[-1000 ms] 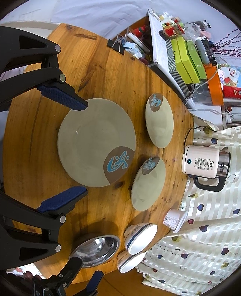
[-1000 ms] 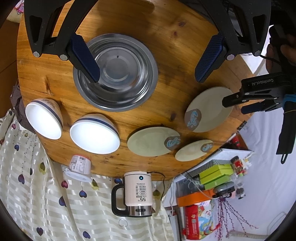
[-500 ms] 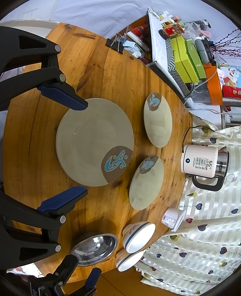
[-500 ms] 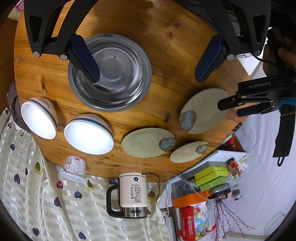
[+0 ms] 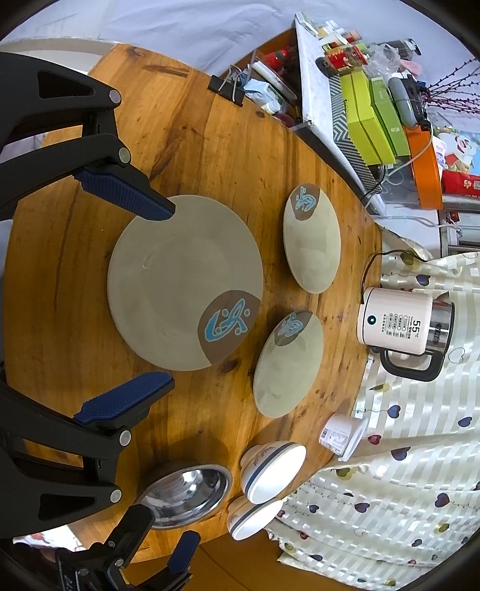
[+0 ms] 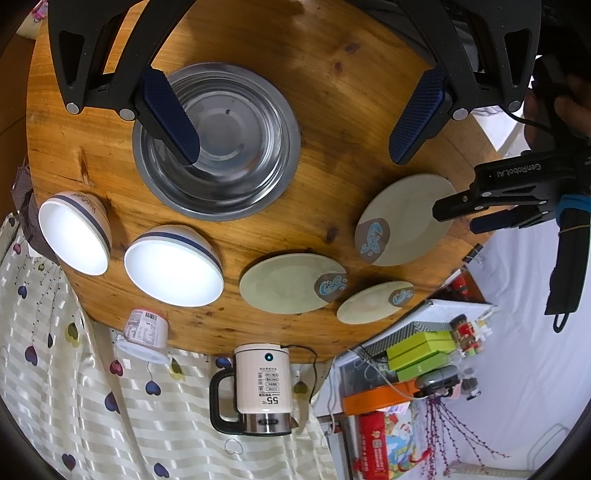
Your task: Organize plates and bowls
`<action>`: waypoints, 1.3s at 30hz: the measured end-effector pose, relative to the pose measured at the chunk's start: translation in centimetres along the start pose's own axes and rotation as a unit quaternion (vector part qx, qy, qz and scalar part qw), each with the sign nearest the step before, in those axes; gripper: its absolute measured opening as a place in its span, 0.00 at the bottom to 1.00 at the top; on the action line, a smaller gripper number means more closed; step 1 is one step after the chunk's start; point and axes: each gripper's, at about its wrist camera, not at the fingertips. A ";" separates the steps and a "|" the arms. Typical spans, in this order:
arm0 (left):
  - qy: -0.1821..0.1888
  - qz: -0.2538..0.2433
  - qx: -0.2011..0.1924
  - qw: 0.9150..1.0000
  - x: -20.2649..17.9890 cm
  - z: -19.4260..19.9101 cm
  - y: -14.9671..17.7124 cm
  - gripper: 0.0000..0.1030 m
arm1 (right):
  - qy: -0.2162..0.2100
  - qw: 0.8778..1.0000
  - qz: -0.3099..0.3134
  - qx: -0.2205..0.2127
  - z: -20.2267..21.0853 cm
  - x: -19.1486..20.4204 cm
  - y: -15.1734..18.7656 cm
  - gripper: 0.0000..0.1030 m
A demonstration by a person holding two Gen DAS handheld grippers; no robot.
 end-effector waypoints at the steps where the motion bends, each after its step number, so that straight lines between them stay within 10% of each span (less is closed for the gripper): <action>1: 0.000 0.001 0.000 1.000 0.0 0.0 0.0 0.82 | 0.000 1.000 0.000 0.000 0.0 0.0 0.0 1.00; 39: 0.000 0.011 0.002 1.000 0.9 -0.4 -0.3 0.82 | -0.010 1.000 0.010 0.007 -1.2 0.7 -1.1 1.00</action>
Point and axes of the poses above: each gripper's, at about its wrist camera, not at the fingertips, and z roughly against the way its jaws point, x to its left, y to its underside, and after that the axes turned 7 degrees about z, right-handed
